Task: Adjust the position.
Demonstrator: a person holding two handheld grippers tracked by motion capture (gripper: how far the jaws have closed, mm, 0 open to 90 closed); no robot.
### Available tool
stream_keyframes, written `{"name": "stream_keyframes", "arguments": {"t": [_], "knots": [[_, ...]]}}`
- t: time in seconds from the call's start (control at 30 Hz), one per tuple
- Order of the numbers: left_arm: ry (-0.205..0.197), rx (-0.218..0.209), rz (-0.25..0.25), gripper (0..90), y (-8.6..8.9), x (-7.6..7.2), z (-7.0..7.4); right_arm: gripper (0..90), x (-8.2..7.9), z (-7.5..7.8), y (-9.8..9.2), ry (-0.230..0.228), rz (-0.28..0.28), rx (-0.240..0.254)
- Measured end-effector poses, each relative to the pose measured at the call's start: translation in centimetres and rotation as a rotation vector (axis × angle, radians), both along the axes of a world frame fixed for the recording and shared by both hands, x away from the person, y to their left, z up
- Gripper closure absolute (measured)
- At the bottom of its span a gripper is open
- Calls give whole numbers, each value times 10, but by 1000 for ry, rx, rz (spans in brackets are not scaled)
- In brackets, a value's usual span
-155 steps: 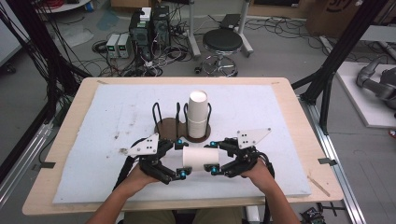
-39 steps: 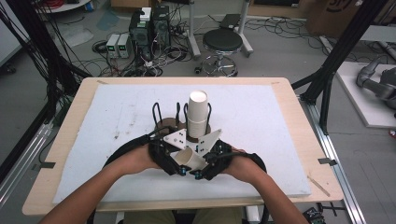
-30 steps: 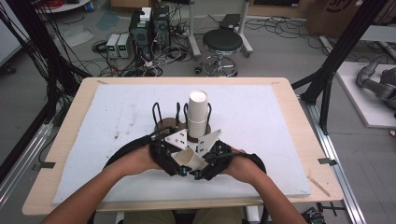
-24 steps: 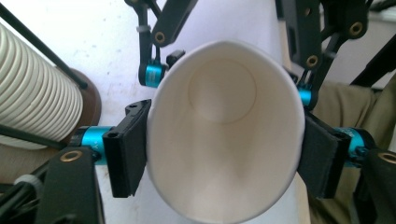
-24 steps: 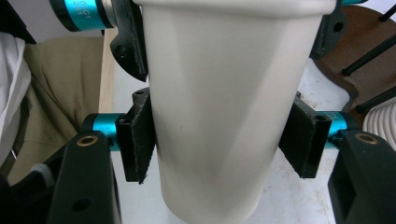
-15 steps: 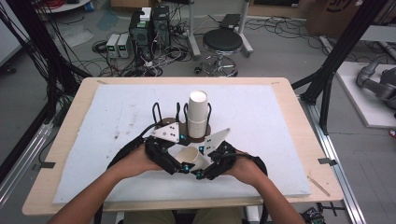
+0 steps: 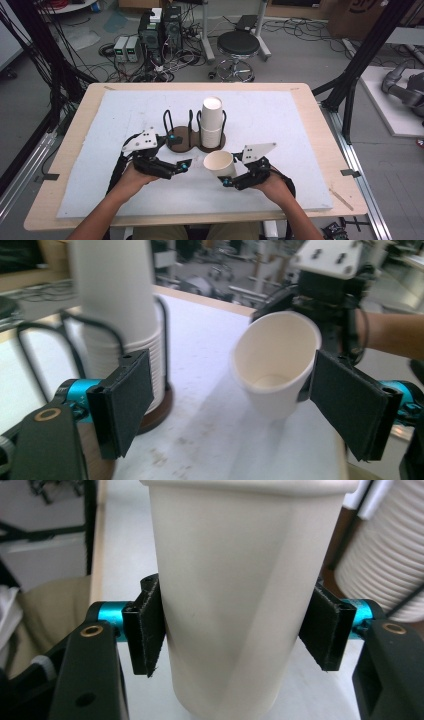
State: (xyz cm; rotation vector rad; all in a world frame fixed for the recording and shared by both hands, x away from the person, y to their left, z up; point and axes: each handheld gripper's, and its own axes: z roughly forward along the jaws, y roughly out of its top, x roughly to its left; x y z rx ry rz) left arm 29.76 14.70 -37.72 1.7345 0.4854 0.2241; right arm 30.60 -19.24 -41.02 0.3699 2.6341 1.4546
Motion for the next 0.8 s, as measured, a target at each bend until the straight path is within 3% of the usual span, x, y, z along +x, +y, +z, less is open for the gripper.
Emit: {"name": "stream_keyframes", "arguments": {"t": [0.2,0.37,0.57,0.8], "knots": [[0,-64,116,173,23,0,-16,341,-1,0,-19,-50,-85,59],[-41,-76,202,169,39,0,-21,342,-2,-1,-35,-93,-166,94],[-60,-78,234,171,49,0,-30,341,-6,-2,-54,-164,-279,140],[-62,-77,250,171,54,-4,-40,340,-9,-2,-72,-201,-395,183]]}}
